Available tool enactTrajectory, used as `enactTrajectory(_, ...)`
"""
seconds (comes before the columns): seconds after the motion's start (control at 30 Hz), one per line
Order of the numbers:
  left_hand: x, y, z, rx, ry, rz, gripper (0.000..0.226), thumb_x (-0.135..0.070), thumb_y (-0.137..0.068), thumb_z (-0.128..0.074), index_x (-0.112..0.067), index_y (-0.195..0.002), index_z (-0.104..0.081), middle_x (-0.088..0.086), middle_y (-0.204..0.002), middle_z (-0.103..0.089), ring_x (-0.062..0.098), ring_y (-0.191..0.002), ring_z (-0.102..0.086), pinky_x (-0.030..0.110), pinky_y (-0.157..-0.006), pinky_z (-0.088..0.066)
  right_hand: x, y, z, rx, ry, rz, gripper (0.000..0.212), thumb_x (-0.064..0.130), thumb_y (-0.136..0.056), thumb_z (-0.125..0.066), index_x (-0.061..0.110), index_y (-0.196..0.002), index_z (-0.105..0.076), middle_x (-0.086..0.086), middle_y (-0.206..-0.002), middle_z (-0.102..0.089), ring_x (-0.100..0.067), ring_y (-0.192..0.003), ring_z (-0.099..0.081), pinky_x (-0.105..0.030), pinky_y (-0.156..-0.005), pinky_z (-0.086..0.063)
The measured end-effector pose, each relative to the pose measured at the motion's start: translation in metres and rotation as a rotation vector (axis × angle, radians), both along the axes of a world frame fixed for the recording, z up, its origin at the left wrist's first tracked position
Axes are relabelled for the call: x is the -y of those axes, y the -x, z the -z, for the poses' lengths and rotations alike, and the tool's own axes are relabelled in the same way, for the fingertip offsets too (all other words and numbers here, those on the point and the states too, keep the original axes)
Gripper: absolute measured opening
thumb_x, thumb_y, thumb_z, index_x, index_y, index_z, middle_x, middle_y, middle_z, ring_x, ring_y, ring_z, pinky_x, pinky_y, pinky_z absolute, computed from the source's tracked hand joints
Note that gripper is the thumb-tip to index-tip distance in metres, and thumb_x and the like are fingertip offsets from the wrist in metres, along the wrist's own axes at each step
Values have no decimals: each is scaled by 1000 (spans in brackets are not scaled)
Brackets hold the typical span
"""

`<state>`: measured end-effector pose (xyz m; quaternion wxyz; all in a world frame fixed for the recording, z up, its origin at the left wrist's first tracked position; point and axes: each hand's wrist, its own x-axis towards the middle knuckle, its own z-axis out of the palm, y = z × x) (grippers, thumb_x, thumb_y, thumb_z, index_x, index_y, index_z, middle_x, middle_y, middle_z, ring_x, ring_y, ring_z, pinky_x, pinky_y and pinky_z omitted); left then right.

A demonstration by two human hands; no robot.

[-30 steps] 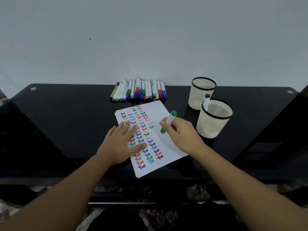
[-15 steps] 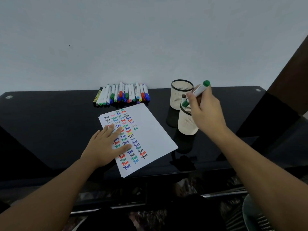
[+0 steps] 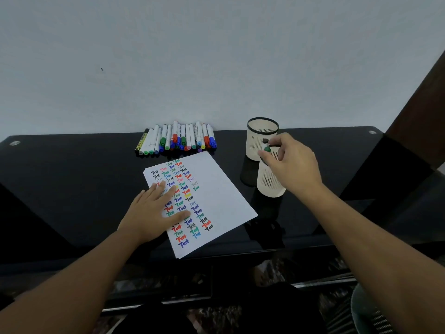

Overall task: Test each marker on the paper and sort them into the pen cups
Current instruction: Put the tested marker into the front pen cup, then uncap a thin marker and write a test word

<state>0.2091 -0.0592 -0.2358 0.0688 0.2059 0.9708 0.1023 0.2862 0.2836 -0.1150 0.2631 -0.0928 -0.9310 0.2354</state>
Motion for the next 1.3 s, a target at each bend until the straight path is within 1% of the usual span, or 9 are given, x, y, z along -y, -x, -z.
enactTrajectory(0.17, 1, 1, -2, 22, -33, -5, 119, -106, -63, -17, -39, -161, -11, -5, -170, 2, 16, -157, 3, 44, -127, -1, 24, 2, -3, -150, -57, -67, 33, 45, -98, -66, 19, -118, -62, 14, -67, -43, -15, -65, -54, -33, -73, -45)
enactTrajectory(0.33, 1, 10, -12, 19, -143, -83, 111, -102, -66, -34, -36, -155, -37, -4, -166, -26, 21, -152, -20, 51, -124, -19, 62, 9, 1, -179, -158, -300, 13, 31, -105, -58, 19, -109, -62, 18, -74, -44, -9, -67, -50, -33, -59, -43)
enactTrajectory(0.4, 3, 15, -15, 1, -175, -112, 101, -93, -72, -43, -33, -154, -40, -1, -164, -29, 22, -151, -22, 51, -122, -22, 78, 22, 14, -89, -180, -352, 14, 34, -106, -55, 24, -113, -60, 15, -83, -52, -8, -72, -53, -33, -61, -46)
enactTrajectory(0.47, 5, 19, -16, 3, -164, -131, 99, -87, -75, -45, -31, -156, -36, 1, -167, -23, 23, -154, -16, 49, -124, -19, 87, 40, 34, 35, -136, -374, 18, 36, -106, -53, 27, -120, -59, 10, -89, -57, -8, -78, -56, -34, -66, -52)
enactTrajectory(0.63, 14, 31, -6, -24, -129, -128, 114, -102, -68, -22, -34, -158, -31, 1, -169, -18, 23, -155, -13, 47, -126, -15, 84, 88, 79, 275, -2, -322, 32, 33, -107, -54, 29, -138, -57, 3, -112, -63, -11, -93, -62, -29, -80, -50)
enactTrajectory(0.73, 15, 35, 2, -65, -132, -122, 108, -100, -73, -25, -34, -158, -32, 1, -168, -21, 22, -155, -17, 47, -126, -16, 75, 124, 94, 284, 67, -261, 32, 33, -106, -54, 31, -139, -56, 1, -114, -63, -12, -96, -61, -30, -82, -48)
enactTrajectory(0.87, 16, 37, 6, -80, -157, -129, 101, -97, -76, -31, -37, -157, -34, -3, -167, -22, 20, -154, -17, 46, -126, -15, 66, 176, 100, 226, 178, -166, 29, 32, -106, -55, 35, -135, -57, -4, -113, -63, -12, -88, -61, -31, -80, -50)
enactTrajectory(1.1, 18, 41, 11, -122, -180, -135, 103, -100, -73, -23, -38, -154, -39, -2, -166, -27, 19, -152, -22, 46, -125, -19, 61, 229, 101, 278, 98, -131, 32, 31, -105, -58, 33, -137, -56, -9, -124, -50, -20, -86, -61, -32, -76, -51)
enactTrajectory(1.3, 17, 41, 11, -124, -159, -139, 99, -98, -75, -22, -41, -155, -35, -5, -166, -25, 16, -153, -18, 44, -126, -15, 55, 240, 108, 258, 10, -159, 26, 34, -101, -64, 31, -126, -56, -6, -113, -53, -20, -87, -57, -32, -72, -47)
